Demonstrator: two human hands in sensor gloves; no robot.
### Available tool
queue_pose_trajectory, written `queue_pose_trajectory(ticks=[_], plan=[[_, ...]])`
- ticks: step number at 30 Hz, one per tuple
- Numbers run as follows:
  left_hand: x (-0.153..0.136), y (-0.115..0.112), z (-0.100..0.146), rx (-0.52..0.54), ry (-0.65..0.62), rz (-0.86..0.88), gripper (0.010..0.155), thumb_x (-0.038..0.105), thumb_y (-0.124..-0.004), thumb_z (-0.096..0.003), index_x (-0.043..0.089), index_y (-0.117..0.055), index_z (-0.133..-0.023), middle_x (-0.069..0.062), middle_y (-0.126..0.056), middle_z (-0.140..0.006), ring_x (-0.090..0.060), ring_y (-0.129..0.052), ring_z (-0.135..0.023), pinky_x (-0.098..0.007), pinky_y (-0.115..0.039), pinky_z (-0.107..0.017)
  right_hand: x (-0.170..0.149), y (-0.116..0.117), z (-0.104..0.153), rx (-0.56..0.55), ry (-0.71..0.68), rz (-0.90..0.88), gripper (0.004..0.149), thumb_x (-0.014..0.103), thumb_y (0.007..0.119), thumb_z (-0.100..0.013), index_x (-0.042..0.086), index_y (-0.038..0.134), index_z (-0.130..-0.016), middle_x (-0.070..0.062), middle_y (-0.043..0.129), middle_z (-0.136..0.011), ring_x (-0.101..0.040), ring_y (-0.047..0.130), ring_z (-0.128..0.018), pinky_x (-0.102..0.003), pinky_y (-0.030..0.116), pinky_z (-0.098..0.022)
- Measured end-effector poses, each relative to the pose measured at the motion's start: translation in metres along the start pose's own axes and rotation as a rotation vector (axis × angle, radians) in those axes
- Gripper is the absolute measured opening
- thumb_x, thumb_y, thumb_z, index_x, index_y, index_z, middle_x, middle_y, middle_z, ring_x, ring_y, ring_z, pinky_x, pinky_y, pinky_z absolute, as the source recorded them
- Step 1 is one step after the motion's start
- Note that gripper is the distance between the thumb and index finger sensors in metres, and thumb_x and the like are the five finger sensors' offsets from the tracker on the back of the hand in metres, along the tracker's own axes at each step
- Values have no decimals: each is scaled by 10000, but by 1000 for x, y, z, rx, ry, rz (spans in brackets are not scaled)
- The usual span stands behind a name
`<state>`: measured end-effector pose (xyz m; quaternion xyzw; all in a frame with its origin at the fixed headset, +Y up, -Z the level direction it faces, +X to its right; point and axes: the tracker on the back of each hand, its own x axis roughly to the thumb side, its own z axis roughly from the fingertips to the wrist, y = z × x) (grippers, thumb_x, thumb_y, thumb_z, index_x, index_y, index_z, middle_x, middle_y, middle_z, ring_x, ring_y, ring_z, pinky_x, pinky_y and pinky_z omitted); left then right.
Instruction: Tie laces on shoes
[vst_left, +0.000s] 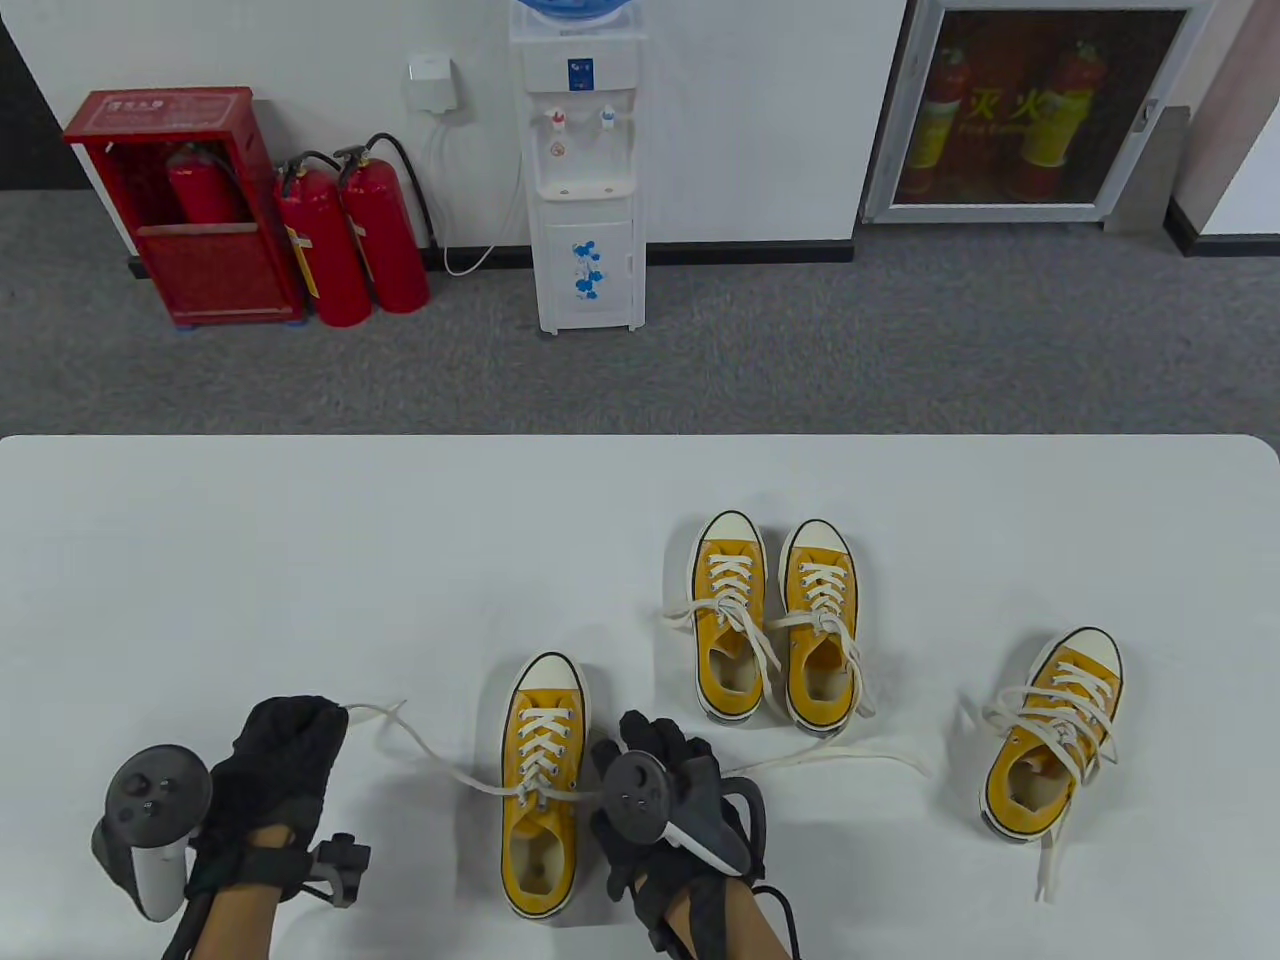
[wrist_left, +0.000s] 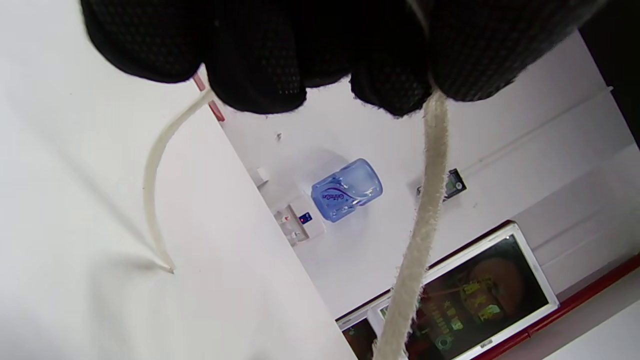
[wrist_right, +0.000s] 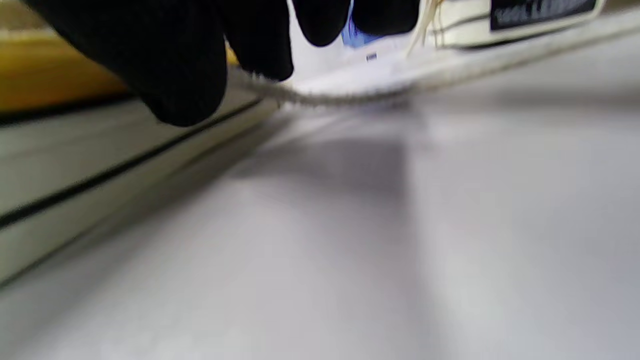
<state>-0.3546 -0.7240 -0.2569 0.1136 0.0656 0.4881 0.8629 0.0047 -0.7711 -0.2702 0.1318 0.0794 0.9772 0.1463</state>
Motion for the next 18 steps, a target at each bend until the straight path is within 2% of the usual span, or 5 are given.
queue_pose_trajectory(ticks=[3,6,13,18], plan=[[2,-1,1,1,-9,-23,397,543,-813,-476,282,-869,-770,-26,-829,-860,-261,-949,-603,-574,-766,-566,-1,-5,2,-88,-5,-44,474,407,837,-444,246,848,-889,-66,477,-1132,-424,429,-1078,-698,310,-724],[1,-1,1,-1,-6,-29,398,542,-812,-477,280,-868,-771,-26,-830,-859,-261,-950,-603,-574,-766,-566,-10,-15,6,-123,-8,-124,425,433,839,-429,217,908,-789,-63,636,-1064,-411,535,-1049,-699,365,-712],[-3,0,0,7,21,-4,394,542,-808,-479,279,-868,-765,-26,-830,-857,-261,-950,-602,-574,-765,-567,-44,-40,19,-166,-32,-660,421,522,870,-405,198,963,-658,-57,780,-957,-392,701,-967,-709,429,-691],[-3,1,-1,9,26,9,392,543,-805,-480,279,-866,-764,-23,-829,-858,-260,-950,-604,-574,-765,-567,-45,-44,19,-129,-95,-972,441,586,880,-385,198,982,-570,-39,834,-911,-358,788,-906,-687,480,-687]])
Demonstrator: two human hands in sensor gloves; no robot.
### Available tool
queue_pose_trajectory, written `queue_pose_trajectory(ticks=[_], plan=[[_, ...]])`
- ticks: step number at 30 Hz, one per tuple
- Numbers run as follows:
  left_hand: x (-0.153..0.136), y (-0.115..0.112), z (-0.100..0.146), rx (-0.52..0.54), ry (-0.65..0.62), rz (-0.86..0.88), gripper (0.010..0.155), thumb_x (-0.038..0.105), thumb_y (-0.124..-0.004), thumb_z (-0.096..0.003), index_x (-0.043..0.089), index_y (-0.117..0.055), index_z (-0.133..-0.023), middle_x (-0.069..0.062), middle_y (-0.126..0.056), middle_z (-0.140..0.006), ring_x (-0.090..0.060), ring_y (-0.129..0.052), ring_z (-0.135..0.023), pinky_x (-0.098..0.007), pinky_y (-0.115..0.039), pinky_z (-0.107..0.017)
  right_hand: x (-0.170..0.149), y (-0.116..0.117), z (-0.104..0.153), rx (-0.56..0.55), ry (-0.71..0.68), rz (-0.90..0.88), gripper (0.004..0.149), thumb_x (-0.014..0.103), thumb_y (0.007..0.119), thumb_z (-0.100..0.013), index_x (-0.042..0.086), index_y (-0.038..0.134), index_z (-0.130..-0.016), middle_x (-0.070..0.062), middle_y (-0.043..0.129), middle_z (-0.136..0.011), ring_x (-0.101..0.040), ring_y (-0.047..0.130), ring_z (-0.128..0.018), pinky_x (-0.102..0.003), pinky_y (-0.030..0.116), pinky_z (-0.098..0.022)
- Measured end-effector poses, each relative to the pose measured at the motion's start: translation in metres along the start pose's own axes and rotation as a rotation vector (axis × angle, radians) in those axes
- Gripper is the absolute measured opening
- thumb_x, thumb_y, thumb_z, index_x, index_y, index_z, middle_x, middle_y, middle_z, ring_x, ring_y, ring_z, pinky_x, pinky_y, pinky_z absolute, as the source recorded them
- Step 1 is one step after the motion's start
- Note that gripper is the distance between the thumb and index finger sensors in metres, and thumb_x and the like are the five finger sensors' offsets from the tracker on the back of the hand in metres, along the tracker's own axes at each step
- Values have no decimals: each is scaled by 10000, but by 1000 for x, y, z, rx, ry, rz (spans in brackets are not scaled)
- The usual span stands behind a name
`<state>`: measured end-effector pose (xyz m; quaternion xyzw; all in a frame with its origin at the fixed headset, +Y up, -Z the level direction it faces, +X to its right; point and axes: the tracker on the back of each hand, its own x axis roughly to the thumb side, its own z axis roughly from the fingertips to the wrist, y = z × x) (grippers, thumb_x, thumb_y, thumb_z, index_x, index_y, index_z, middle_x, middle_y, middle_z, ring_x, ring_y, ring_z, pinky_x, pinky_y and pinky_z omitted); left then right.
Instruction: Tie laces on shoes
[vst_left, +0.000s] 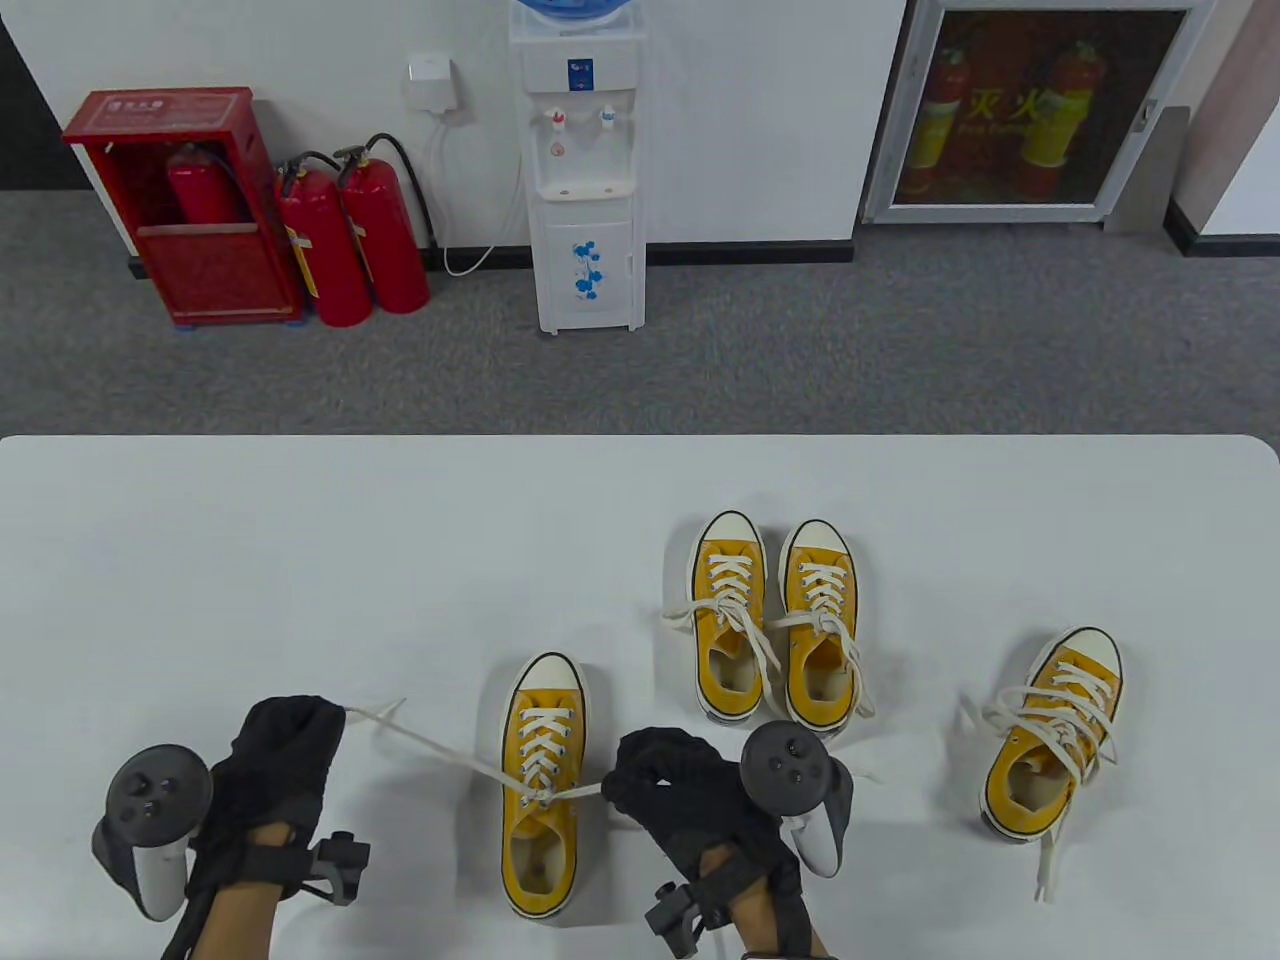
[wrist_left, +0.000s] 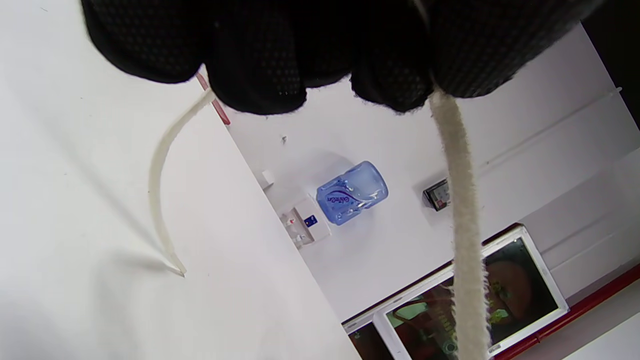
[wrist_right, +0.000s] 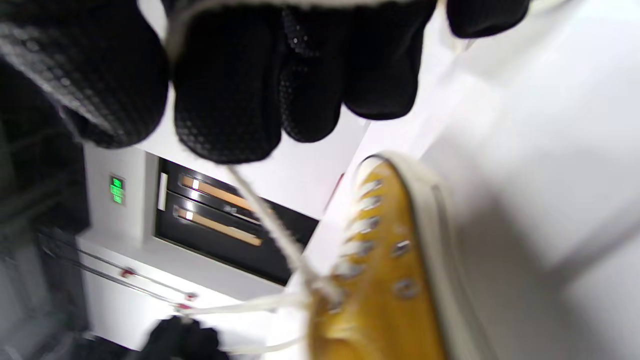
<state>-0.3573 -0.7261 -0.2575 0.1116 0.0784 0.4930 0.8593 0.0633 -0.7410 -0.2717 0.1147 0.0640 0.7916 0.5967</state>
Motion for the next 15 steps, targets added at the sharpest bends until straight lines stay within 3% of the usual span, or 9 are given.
queue_pose_trajectory(ticks=[5,10,15], plan=[[1,0,0,-12,-10,26,388,547,-801,-482,279,-869,-754,-22,-835,-853,-263,-953,-601,-576,-766,-565,7,15,-11,92,8,-280,462,585,873,-399,185,972,-610,-56,800,-972,-374,739,-965,-707,446,-695],[2,-1,0,-23,-21,30,389,548,-798,-483,279,-866,-756,-24,-838,-856,-265,-956,-604,-577,-766,-566,17,34,-26,226,0,-339,456,521,839,-444,173,944,-720,-47,765,-1037,-402,646,-1059,-736,369,-710],[2,-4,1,-30,-24,70,386,540,-794,-487,287,-852,-773,-29,-857,-865,-272,-971,-605,-574,-773,-565,9,54,-34,279,-18,-458,461,434,836,-461,166,900,-831,-44,758,-1038,-466,706,-1017,-751,352,-706]])
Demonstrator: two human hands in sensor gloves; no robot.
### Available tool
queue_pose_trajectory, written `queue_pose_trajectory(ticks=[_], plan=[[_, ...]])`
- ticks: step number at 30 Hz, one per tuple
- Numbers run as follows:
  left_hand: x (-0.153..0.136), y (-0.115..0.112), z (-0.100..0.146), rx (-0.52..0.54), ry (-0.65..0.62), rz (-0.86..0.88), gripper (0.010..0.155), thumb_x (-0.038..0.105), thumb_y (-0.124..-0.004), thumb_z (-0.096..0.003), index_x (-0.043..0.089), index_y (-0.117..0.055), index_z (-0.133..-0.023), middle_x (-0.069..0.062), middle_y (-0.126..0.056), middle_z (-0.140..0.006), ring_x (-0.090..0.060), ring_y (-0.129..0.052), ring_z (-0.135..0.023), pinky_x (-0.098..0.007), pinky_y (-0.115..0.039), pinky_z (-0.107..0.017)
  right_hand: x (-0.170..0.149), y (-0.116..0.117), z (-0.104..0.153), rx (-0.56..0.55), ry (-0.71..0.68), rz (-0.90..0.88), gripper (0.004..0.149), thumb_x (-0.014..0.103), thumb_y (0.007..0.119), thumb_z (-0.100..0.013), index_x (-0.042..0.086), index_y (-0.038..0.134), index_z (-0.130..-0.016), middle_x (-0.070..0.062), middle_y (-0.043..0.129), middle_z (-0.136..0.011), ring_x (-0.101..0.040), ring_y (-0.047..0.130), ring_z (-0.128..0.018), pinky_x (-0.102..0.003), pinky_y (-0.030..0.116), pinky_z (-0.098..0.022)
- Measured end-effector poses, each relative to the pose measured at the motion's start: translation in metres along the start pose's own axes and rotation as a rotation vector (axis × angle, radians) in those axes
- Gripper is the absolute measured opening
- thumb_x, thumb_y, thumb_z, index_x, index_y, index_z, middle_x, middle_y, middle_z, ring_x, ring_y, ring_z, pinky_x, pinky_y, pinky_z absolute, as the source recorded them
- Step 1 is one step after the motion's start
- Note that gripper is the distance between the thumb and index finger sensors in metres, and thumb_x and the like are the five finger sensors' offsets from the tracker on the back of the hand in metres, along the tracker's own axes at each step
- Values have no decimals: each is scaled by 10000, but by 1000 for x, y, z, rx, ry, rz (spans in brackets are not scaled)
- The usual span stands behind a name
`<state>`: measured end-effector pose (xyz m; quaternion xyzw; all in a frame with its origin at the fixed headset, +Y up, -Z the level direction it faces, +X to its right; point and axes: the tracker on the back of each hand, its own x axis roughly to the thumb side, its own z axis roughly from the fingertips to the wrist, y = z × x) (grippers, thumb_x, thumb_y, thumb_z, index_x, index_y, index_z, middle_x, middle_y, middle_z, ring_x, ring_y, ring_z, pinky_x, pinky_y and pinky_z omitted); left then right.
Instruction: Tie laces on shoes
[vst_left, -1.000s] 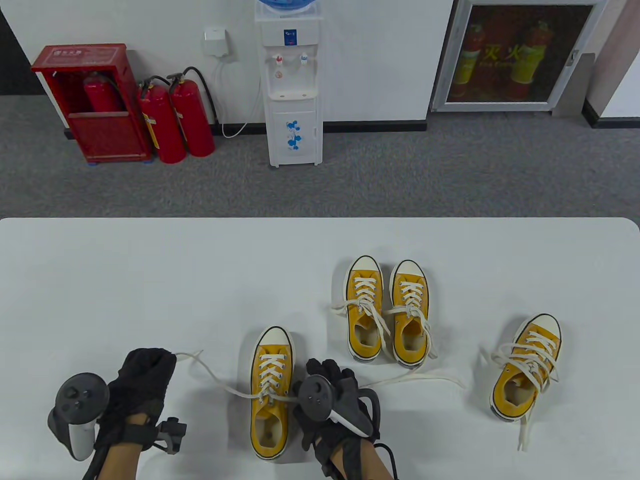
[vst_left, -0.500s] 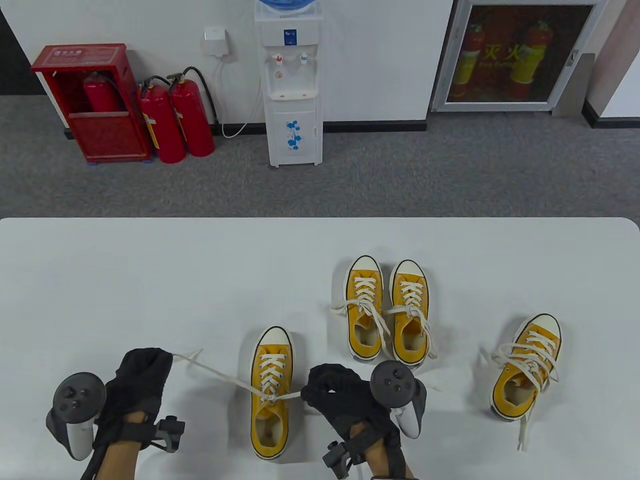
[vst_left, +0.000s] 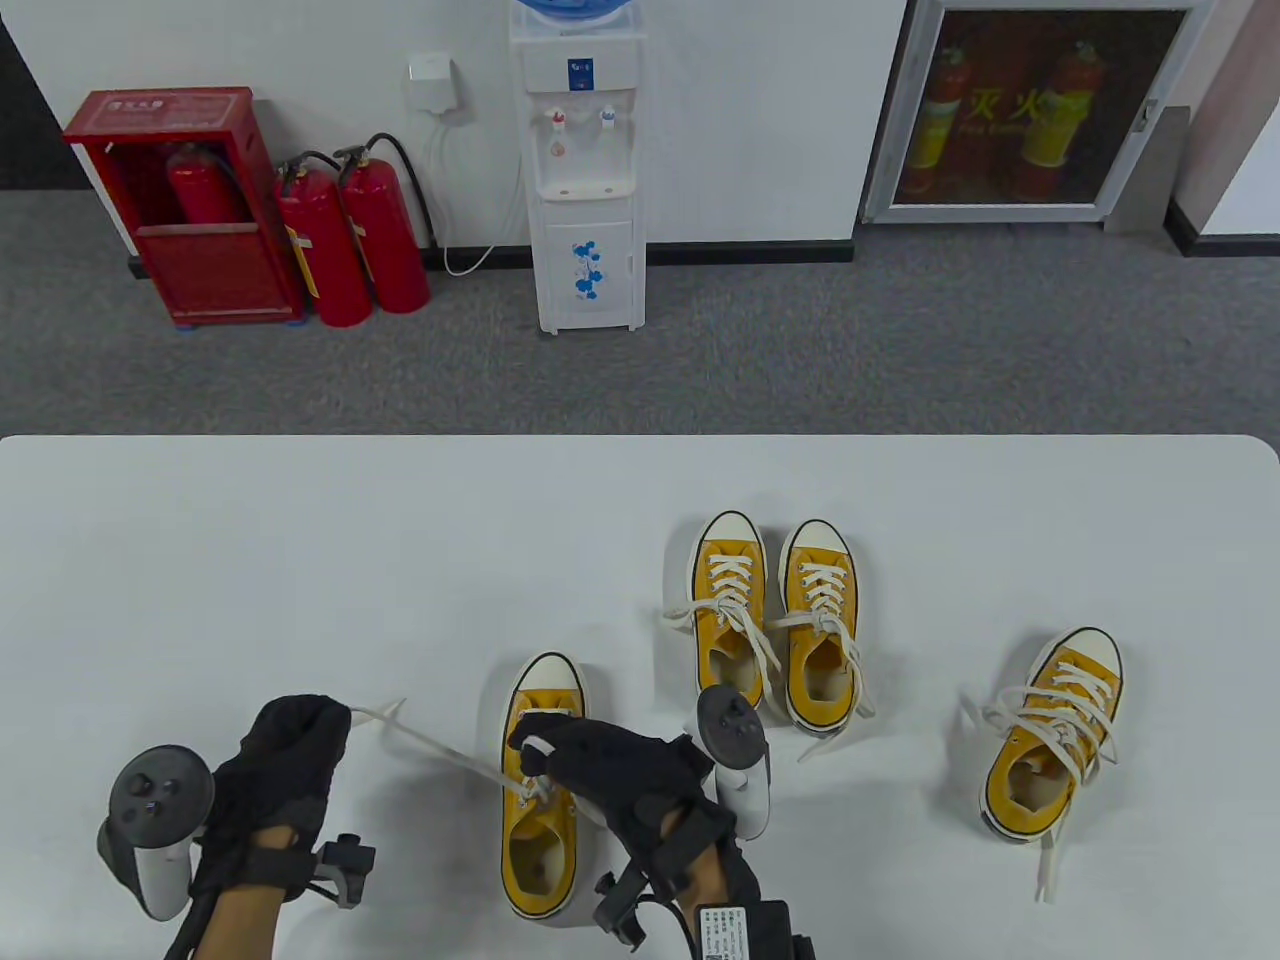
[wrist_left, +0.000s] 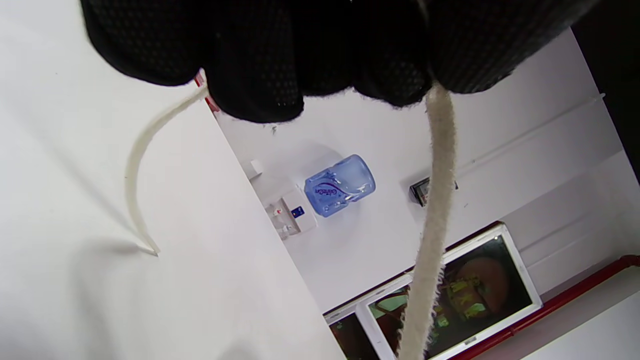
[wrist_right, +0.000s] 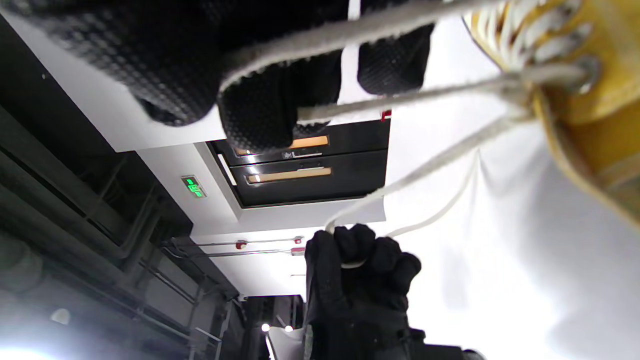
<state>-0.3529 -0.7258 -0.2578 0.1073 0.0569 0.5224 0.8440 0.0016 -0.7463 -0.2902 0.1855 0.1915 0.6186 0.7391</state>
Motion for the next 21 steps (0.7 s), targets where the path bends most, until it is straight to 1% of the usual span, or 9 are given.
queue_pose_trajectory(ticks=[2,3,5,10,12,15,17,19,21], plan=[[0,-1,0,-5,1,38,382,536,-795,-488,295,-848,-780,-35,-883,-852,-266,-992,-590,-568,-786,-556,-5,0,-1,-13,-6,-8,466,393,843,-465,157,866,-867,-61,731,-1042,-410,849,-929,-729,440,-707],[0,-1,1,-9,0,70,381,533,-796,-489,298,-846,-784,-24,-893,-849,-265,-998,-587,-563,-792,-552,-6,0,-1,-25,-2,19,469,377,848,-462,152,857,-874,-71,721,-1042,-375,895,-881,-717,484,-700],[2,-2,1,-22,-2,127,380,532,-799,-489,303,-847,-788,-24,-912,-838,-258,-1016,-574,-554,-805,-544,-5,-1,1,-42,-10,84,496,360,856,-456,138,818,-898,-73,680,-1051,-300,918,-819,-677,544,-690],[15,-12,6,-120,-65,295,377,535,-798,-494,325,-842,-804,-10,-962,-830,-241,-1060,-567,-534,-829,-529,-4,1,3,-88,-6,189,510,280,863,-442,103,777,-912,-90,619,-1046,-242,899,-706,-603,619,-645],[24,-21,9,-212,-134,397,383,540,-797,-495,338,-834,-819,8,-968,-842,-237,-1060,-575,-532,-829,-535,-5,4,3,-126,-17,248,495,267,864,-434,114,785,-898,-83,619,-1025,-199,902,-634,-566,682,-606],[36,-32,14,-332,-198,505,383,531,-797,-502,344,-825,-835,9,-981,-854,-240,-1056,-599,-540,-819,-549,-5,9,3,-134,-11,321,493,231,846,-439,111,763,-910,-87,582,-1016,-181,888,-583,-538,697,-581],[41,-39,18,-366,-221,534,381,531,-803,-498,347,-833,-831,14,-1000,-840,-236,-1065,-590,-539,-822,-547,-3,14,2,-142,-11,416,514,231,837,-436,115,738,-927,-86,534,-1027,-171,875,-562,-517,696,-575],[44,-44,20,-395,-245,539,379,535,-806,-497,353,-839,-829,23,-1018,-827,-232,-1072,-590,-540,-819,-555,-2,19,2,-143,-8,464,534,220,839,-433,105,716,-940,-92,485,-1037,-171,855,-547,-513,681,-577],[47,-48,22,-421,-260,547,376,536,-811,-495,357,-848,-823,31,-1039,-808,-231,-1077,-592,-546,-812,-565,0,24,0,-148,-15,530,543,204,838,-425,114,715,-947,-87,479,-1036,-170,845,-528,-511,674,-577]])
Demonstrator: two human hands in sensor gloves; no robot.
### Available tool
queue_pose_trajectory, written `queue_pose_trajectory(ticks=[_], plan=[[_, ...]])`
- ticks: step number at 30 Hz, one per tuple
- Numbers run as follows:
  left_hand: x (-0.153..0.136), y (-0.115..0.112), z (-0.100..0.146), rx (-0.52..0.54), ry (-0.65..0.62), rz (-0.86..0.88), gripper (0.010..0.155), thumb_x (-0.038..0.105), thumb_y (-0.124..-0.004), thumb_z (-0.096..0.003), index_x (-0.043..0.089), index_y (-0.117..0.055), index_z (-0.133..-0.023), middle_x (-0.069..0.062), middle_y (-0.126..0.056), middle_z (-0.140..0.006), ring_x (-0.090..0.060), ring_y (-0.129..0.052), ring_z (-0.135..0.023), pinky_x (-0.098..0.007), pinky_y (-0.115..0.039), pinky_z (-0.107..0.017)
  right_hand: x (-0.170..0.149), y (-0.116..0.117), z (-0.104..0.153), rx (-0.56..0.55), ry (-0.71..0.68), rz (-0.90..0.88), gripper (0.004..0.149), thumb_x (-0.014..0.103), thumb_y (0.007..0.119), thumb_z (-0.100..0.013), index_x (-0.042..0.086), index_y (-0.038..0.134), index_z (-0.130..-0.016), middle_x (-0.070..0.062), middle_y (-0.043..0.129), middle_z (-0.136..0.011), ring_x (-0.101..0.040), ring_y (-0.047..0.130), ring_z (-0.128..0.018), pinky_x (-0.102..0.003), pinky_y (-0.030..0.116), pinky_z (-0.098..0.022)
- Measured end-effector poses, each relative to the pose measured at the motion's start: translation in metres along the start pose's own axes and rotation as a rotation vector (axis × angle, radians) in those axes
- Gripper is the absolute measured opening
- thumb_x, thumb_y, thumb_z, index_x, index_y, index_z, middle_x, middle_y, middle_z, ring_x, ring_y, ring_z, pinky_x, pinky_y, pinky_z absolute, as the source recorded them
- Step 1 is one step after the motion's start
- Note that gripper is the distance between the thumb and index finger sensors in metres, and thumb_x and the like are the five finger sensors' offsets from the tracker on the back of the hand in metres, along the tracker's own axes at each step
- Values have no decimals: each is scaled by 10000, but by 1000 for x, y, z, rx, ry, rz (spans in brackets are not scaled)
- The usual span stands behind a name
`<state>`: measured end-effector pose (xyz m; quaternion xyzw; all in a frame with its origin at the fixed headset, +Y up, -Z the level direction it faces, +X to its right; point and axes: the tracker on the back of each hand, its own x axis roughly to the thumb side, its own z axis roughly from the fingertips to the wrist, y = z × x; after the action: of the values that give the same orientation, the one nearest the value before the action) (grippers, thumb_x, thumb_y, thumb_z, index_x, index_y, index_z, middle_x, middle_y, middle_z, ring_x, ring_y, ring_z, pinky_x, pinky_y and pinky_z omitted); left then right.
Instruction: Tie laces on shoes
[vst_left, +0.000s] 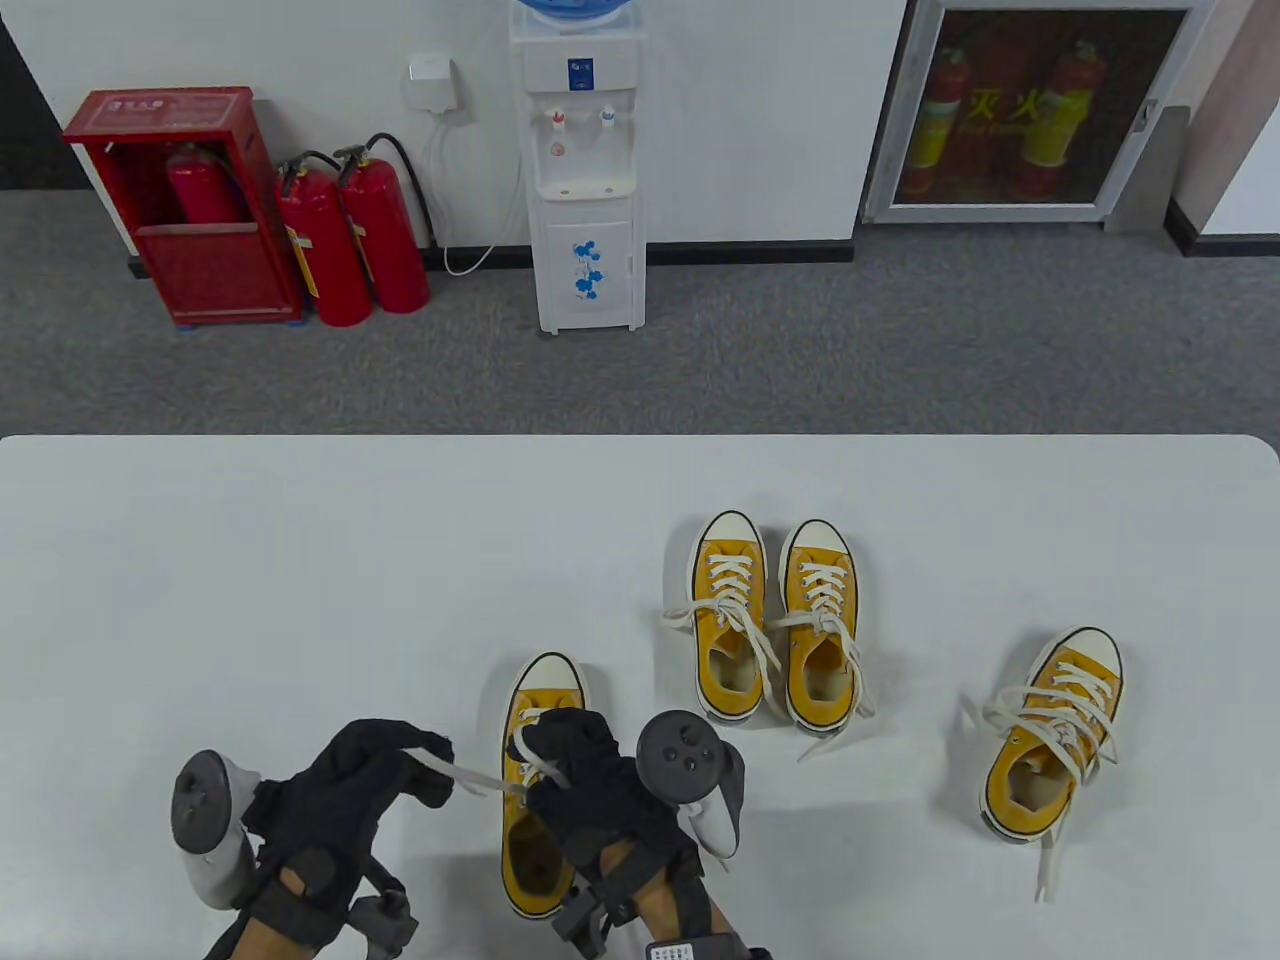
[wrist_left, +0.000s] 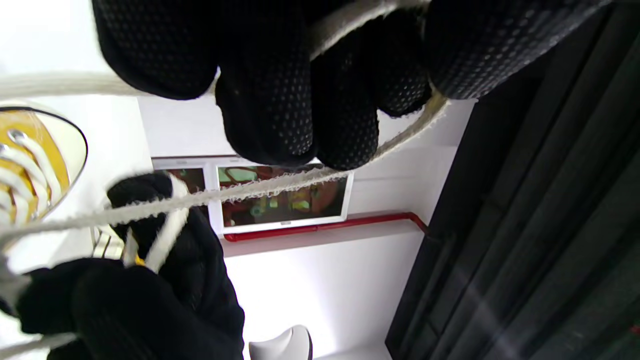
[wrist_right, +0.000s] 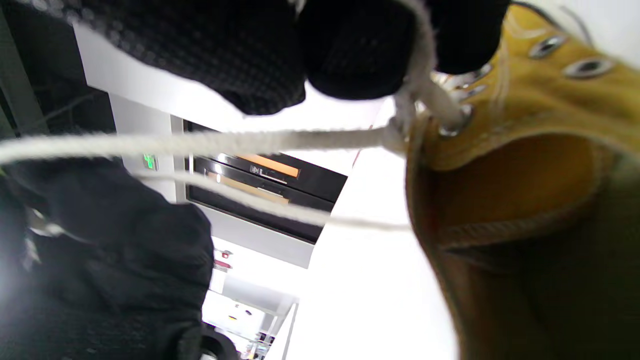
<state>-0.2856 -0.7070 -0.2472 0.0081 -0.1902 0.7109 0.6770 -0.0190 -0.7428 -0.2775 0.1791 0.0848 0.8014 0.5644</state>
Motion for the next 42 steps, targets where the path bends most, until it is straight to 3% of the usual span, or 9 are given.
queue_pose_trajectory(ticks=[9,13,17,22,27,31,37,42], plan=[[1,-2,-1,-21,-17,62,369,527,-808,-497,362,-855,-824,47,-1070,-806,-240,-1043,-689,-571,-745,-633,18,23,2,35,-86,354,492,180,845,-404,134,815,-893,-72,592,-955,-175,832,-466,-510,671,-577],[-5,1,-1,10,16,42,373,526,-798,-500,385,-837,-842,78,-1042,-877,-248,-957,-844,-589,-662,-693,23,27,5,42,-131,419,433,163,833,-398,174,895,-826,-46,688,-886,-183,833,-456,-535,639,-601],[-19,4,-4,63,98,12,382,521,-803,-501,391,-825,-860,85,-1017,-915,-243,-916,-914,-593,-628,-716,21,26,5,62,-136,378,410,142,822,-392,203,944,-779,-35,706,-881,-199,826,-468,-557,600,-624],[-41,4,-11,70,231,-145,389,531,-805,-500,399,-819,-867,94,-1007,-929,-230,-916,-934,-589,-621,-727,14,19,2,77,-113,271,386,141,819,-391,225,987,-728,-23,744,-864,-201,830,-477,-569,588,-629],[-53,1,-13,63,323,-203,391,519,-800,-511,383,-813,-876,61,-995,-942,-277,-919,-906,-609,-604,-727,-1,11,-3,86,-56,89,388,141,819,-390,231,993,-725,-27,755,-857,-206,834,-480,-585,575,-632],[-59,0,-14,79,359,-392,396,525,-797,-507,362,-820,-867,19,-956,-932,-302,-903,-845,-620,-604,-711,-9,7,-4,81,-21,-29,398,134,815,-394,240,991,-734,-29,755,-863,-216,836,-491,-593,561,-638],[-64,-1,-15,87,392,-632,366,594,-768,-484,328,-923,-683,-1,-1008,-700,-301,-939,-628,-607,-659,-652,-14,3,-3,67,-16,-106,401,131,812,-394,263,999,-723,-22,761,-864,-215,840,-502,-595,560,-638],[-66,-12,-18,42,414,-840,365,599,-785,-471,304,-953,-605,-11,-1033,-595,-301,-963,-540,-609,-690,-609,-16,3,-2,68,-9,-163,415,140,812,-398,283,976,-751,-21,734,-895,-212,837,-519,-603,543,-647]])
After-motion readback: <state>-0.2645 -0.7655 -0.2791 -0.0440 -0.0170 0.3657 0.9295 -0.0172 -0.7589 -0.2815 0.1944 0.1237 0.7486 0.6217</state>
